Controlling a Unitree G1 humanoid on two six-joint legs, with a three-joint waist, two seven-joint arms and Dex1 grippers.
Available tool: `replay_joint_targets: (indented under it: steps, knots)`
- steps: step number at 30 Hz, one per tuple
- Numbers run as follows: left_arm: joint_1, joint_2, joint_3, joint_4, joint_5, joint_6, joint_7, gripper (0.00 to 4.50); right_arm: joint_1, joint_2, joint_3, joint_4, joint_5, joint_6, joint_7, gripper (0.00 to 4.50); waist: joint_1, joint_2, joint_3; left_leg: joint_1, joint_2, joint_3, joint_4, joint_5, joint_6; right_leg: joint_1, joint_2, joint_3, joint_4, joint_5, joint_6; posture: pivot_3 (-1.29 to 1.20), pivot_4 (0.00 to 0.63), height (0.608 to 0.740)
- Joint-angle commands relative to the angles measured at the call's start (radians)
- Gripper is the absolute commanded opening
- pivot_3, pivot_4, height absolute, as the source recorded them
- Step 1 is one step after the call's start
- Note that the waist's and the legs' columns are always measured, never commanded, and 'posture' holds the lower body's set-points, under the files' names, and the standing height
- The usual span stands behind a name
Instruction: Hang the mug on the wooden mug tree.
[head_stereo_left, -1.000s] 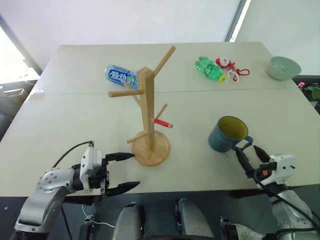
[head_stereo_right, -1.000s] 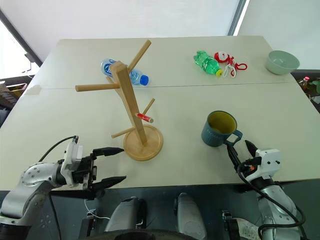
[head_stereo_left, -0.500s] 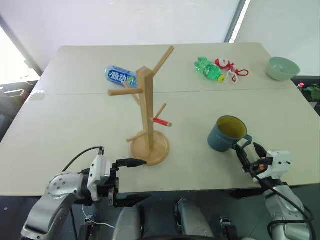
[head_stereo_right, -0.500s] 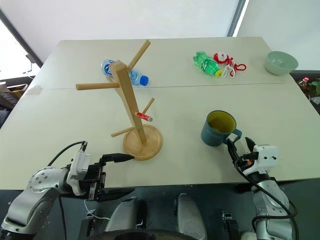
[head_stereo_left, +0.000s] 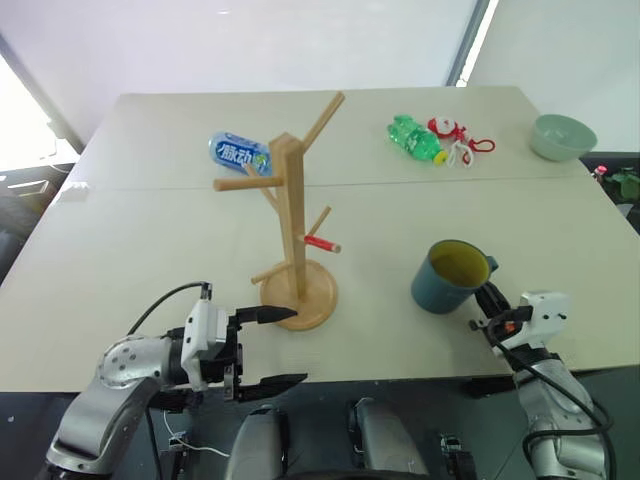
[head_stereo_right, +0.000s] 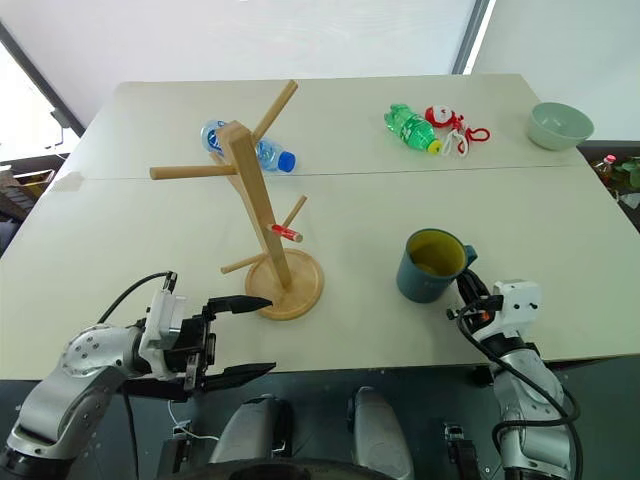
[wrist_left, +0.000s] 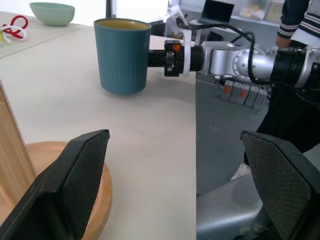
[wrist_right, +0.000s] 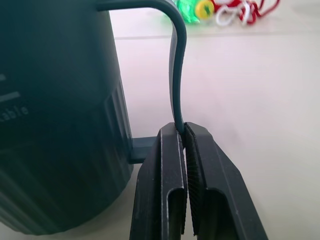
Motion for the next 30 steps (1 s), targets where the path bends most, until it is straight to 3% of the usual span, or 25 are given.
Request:
replay_joint_targets:
  steps: [1,4,9,18,30]
  knots:
    - [-0.007,0.011,0.036,-0.015,-0.028,0.01,0.016,4.5,0.016,-0.084,0.023,-0.125,-0.068,-0.018,0.037,0.04,0.0,0.0,0.0,0.0,0.0,0.0,0.0,0.0,0.0,0.0,0.0,0.0,0.0,0.0,0.0,0.0,0.15,0.74]
    - [-0.017,0.014,0.079,0.03,-0.042,0.014,0.029,4.5,0.051,-0.21,0.085,-0.238,-0.158,-0.047,0.132,0.04,0.001,0.0,0.0,0.0,0.0,0.0,0.0,0.0,0.0,0.0,0.0,0.0,0.0,0.0,0.0,0.0,0.15,0.74]
    - [-0.051,0.022,0.139,0.109,-0.053,0.006,0.018,4.5,0.023,-0.334,0.156,-0.415,-0.156,0.013,0.217,0.04,0.0,-0.001,0.0,0.001,0.0,0.0,0.001,0.0,0.0,0.0,0.003,0.0,0.001,0.0,0.0,0.0,0.15,0.74]
    - [-0.085,0.048,0.245,0.138,-0.157,0.066,0.007,4.5,-0.156,-0.364,0.253,-0.67,-0.095,0.245,0.203,0.04,0.002,-0.003,0.001,-0.001,0.001,-0.001,0.006,0.0,0.0,0.001,0.001,-0.001,0.003,0.0,0.0,0.0,0.15,0.74]
    - [-0.12,0.1,0.323,0.149,-0.245,0.123,-0.047,4.5,-0.33,-0.371,0.289,-0.697,-0.093,0.41,0.182,0.04,0.001,-0.004,0.001,-0.001,0.001,-0.002,0.009,0.0,0.0,0.001,0.0,-0.001,0.005,0.0,0.0,0.0,0.15,0.74]
